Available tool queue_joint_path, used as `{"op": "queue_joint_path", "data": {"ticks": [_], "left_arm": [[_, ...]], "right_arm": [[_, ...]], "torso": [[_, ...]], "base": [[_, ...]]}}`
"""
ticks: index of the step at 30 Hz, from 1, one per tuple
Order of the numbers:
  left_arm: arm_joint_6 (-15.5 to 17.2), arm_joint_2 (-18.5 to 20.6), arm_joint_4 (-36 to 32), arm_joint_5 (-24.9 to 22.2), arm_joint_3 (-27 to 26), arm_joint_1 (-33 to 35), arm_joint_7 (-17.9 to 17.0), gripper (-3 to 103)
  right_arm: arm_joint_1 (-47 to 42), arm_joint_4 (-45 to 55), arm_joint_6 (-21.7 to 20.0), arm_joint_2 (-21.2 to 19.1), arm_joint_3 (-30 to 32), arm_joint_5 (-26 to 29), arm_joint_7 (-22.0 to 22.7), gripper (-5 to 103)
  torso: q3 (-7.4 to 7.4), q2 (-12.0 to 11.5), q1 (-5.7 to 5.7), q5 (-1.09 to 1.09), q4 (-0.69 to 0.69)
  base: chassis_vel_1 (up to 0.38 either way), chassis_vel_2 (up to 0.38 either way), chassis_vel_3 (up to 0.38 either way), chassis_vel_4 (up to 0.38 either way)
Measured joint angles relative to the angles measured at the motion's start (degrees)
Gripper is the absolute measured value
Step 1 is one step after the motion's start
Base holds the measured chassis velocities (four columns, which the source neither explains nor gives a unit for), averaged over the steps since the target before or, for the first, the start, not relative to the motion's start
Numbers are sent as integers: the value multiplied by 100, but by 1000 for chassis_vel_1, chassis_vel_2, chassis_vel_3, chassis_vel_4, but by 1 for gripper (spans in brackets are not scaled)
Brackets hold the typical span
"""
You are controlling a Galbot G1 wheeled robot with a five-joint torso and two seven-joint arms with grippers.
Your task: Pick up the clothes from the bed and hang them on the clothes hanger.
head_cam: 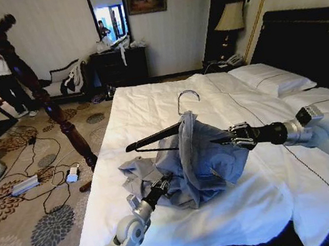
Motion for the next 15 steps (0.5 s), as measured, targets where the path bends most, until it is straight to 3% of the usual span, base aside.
{"op": "queue_joint_path", "data": {"ticks": [4,12,15], "left_arm": [[-17,17,-46,1,-147,60,30,0],[-101,233,-245,-116,-573,108,24,0],[17,471,-531,-660,-978,-74,-36,0]], "right_arm": [[-19,-1,0,21,3,-13,3,18],[-21,-29,9,53,42,-18,105,18],[-31,-69,23,90,45,-28,260,18]], "torso": [[0,0,0,0,0],[0,0,0,0,1],[0,0,0,-1,0]], "base": [[0,0,0,0],[0,0,0,0],[0,0,0,0]]}}
